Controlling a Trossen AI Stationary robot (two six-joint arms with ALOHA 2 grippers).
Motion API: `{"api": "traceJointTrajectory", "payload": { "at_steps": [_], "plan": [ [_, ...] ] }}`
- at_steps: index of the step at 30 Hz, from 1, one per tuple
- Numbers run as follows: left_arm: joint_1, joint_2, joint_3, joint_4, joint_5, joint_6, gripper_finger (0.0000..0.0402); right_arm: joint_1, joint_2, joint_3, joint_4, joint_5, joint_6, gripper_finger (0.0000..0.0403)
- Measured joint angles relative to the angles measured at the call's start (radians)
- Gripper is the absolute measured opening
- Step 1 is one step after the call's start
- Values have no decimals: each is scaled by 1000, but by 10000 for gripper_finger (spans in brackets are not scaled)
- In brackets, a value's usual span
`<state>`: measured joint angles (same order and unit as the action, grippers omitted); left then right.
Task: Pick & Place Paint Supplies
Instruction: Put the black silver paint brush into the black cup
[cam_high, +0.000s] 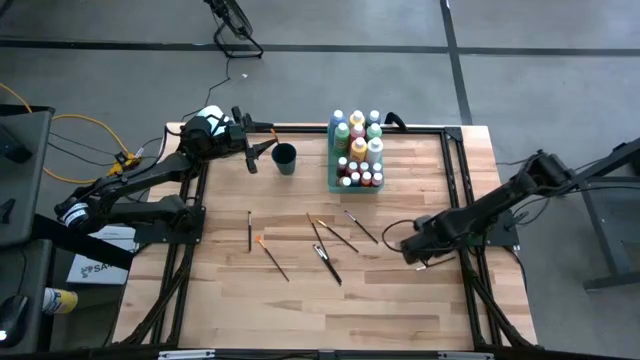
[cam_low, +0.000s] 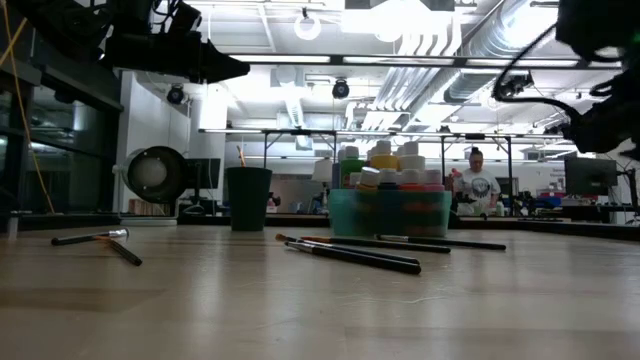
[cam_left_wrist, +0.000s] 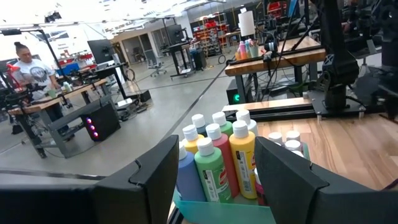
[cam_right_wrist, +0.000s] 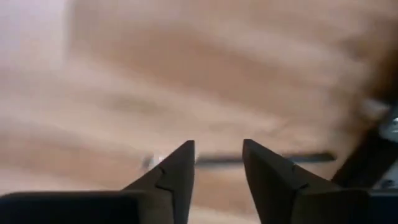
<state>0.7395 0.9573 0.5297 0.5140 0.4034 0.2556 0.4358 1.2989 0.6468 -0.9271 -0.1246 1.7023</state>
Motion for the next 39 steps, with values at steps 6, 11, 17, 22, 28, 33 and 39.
{"api": "traceJointTrajectory", "payload": {
  "at_steps": [6,11,17,22,28,33,39],
  "plan": [
    [0,0,0,0,0,-20,203,3,-40,0,118,-53,-389,153],
    [0,0,0,0,18,-71,203,22,-36,0,213,-30,-884,149],
    [0,0,0,-1,74,-108,203,49,-16,-1,167,78,-1100,145],
    [0,0,0,-14,84,-110,203,56,5,-1,182,91,-1204,144],
    [0,0,0,-28,84,-110,203,56,50,-1,219,116,-1266,136],
    [0,0,0,-49,84,-110,203,55,87,-1,229,130,-1289,127],
    [0,0,0,-50,84,-109,203,55,136,-1,237,182,-1290,121]
  ]
}}
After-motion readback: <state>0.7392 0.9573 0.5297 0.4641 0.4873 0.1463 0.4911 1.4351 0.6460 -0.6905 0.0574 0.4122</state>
